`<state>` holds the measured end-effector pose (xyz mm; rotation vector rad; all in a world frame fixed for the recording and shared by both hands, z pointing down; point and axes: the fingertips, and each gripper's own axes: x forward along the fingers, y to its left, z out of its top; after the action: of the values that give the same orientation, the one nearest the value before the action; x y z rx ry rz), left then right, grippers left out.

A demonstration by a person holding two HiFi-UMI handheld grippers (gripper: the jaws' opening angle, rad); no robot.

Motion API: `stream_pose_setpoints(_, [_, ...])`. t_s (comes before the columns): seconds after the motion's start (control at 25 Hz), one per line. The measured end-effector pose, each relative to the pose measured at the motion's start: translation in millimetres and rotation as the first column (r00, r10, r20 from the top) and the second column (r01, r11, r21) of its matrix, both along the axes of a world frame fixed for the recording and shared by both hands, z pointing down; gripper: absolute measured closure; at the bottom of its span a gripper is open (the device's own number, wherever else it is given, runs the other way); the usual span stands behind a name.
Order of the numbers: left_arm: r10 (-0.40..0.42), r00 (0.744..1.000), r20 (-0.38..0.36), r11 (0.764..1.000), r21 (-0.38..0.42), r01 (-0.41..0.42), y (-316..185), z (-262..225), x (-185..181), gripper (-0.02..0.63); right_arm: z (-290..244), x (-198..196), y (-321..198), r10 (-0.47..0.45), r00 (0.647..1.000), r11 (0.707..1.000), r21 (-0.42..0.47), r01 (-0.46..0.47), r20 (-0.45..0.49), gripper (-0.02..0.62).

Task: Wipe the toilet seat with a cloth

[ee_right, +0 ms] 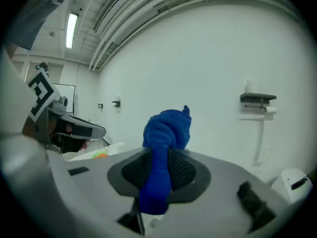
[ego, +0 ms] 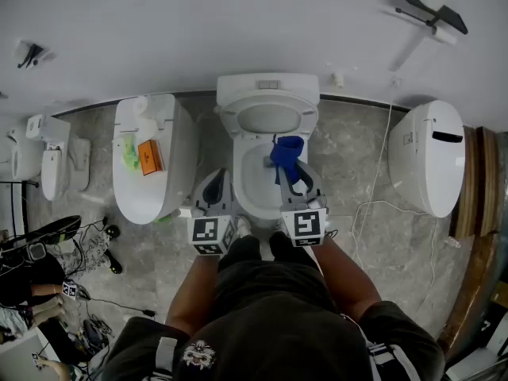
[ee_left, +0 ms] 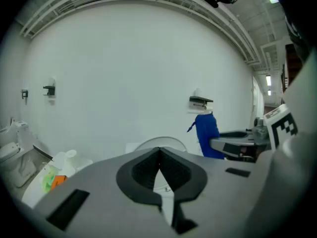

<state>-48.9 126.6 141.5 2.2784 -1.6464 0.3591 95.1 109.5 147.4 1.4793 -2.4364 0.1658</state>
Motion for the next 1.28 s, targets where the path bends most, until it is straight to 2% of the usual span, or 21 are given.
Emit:
stream_pose_setpoints(0.52, [0.052, 0.998, -0.035, 0.998, -0.029, -0.053, -50, 57, -20, 0.598, 62, -46, -93, 0.048, 0.998, 0.999, -0.023, -0.049, -0.033, 0.507])
stream_pose_setpoints(0.72, [0.057, 0.998, -0.037, 0.997, -0.042, -0.059, -68, 80, -24, 0.598, 82, -48, -133, 0.085, 0.995, 0.996, -0.018, -0.086, -0.044, 0.508])
stream_pose_setpoints(1.04, [0.02, 0.997, -0.069, 0.998, -0.061, -0.025, -91, 98, -29, 0.598, 114, -55, -172, 0.125, 0.989, 0.992, -0.02, -0.127, -0.081, 0.508])
stream_pose_setpoints(1.28, [0.052, 0.997, -0.056, 0.996, -0.069, -0.056, -94, 112, -30, 0.598, 112, -55, -186, 0.149, 0.987, 0.989, 0.001, -0.149, -0.067, 0.508])
